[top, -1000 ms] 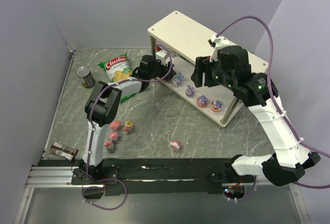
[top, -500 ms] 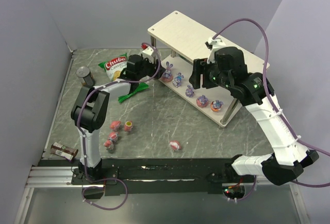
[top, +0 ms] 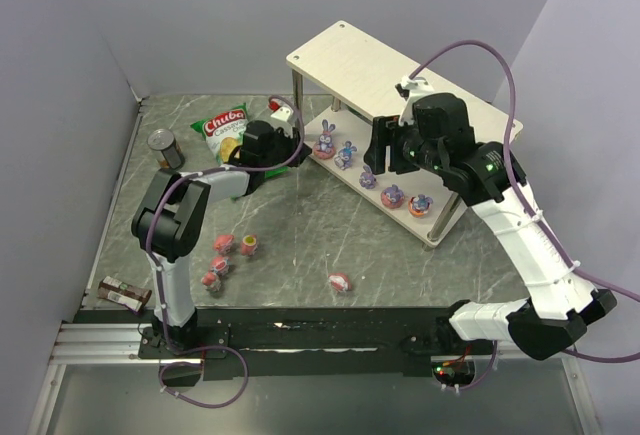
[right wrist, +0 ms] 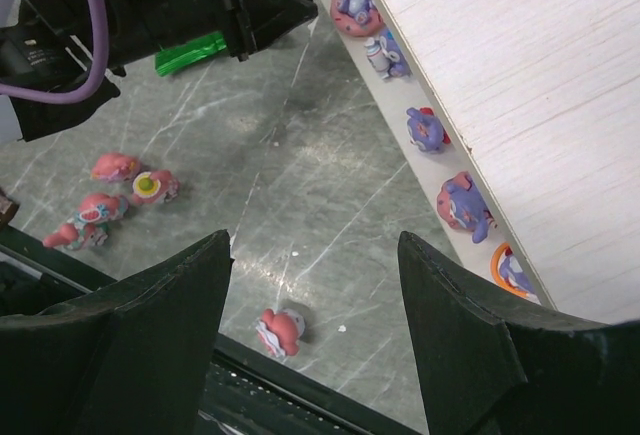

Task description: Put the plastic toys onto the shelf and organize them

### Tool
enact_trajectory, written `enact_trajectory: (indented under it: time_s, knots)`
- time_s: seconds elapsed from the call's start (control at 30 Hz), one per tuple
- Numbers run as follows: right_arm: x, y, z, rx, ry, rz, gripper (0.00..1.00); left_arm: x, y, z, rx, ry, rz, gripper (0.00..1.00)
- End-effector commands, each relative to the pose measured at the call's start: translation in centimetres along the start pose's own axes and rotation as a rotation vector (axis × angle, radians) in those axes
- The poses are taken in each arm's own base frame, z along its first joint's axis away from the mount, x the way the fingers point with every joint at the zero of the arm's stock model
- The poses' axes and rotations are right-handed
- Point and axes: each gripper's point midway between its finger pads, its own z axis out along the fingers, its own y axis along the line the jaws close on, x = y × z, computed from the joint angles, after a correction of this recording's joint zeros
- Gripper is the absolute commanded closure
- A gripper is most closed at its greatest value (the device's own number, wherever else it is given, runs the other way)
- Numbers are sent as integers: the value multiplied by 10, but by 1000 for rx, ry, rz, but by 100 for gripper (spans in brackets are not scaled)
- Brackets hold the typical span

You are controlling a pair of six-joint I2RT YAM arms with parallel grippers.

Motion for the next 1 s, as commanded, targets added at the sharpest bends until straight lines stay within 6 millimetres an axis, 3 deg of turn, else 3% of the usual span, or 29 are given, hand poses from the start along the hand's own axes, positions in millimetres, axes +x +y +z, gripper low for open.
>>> enact_trajectory:
  time_s: [0.0,0.27,0.97]
  knots:
    - [-8,1,0,-4,-34,22,25,-25,-16,1,75,-75,-38,85]
    - [-8,-2,3,9,-27,13,25,-15,-27,13,146,-48,-83,96]
    - [-9,-6,8,32,-20,-1,25,-6,-9,32,79,-26,-64,96]
